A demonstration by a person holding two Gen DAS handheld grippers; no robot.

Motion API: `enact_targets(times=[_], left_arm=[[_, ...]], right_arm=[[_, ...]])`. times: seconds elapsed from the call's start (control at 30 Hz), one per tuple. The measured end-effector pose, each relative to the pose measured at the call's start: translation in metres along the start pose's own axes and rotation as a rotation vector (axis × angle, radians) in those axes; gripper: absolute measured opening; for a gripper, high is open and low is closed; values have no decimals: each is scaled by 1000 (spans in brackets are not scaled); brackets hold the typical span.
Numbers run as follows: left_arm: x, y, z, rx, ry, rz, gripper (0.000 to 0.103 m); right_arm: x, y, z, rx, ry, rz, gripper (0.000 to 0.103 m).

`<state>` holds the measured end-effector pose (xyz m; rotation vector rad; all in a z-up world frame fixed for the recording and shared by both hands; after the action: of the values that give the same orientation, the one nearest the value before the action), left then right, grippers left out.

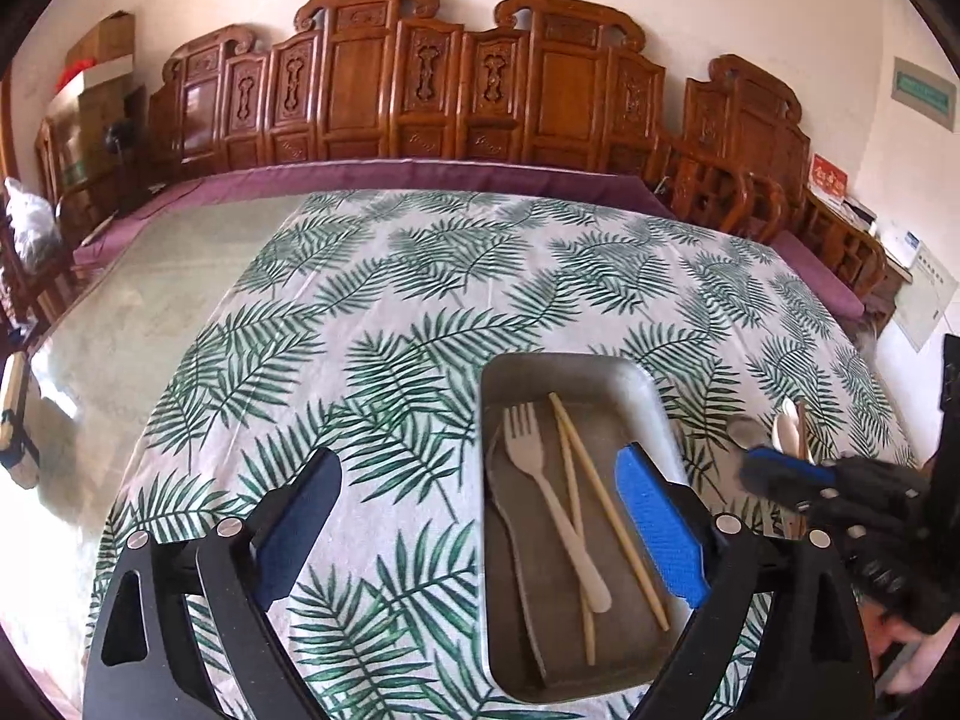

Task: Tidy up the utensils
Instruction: 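Open the left tool over the tray while the right tool releases its plastic fork there, then move the right tool to the pile and grasp a wooden chopstick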

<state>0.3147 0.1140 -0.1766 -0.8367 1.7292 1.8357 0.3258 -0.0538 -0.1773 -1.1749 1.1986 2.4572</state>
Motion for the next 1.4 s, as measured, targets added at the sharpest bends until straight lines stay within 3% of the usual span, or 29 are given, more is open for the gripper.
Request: enact_targets(times=[0.23, 0.3, 0.53, 0.6, 0.97, 1.4], left_arm=[[-1, 13, -32, -12, -64, -49, 91], [-1, 17, -43, -2, -82, -62, 91], [3, 30, -93, 62, -144, -78, 91], [8, 32, -110, 82, -171, -75, 91], [36, 25, -167, 147, -251, -20, 91], [45, 10, -170, 163, -236, 32, 91]], right_arm=[[13, 62, -40, 113, 31, -21, 13], [15, 81, -56, 149, 33, -31, 18], [12, 125, -107, 262, 28, -66, 20], [16, 129, -119, 270, 14, -61, 26], [50, 82, -150, 224, -42, 59, 26], [65, 40, -151, 236, -45, 170, 27]])
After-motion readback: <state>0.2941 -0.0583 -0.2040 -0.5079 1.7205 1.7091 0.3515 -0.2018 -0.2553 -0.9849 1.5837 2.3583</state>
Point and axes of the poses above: each gripper's, at about its wrist camera, not at the fingertips, and y roughly against the way its jaws point, z to its left, x to its underside, the point moved 5 cm from there along -y, roughly the way its jaws point, and after that the axes turned 7 degrees about -x, right-handed, at the moved point
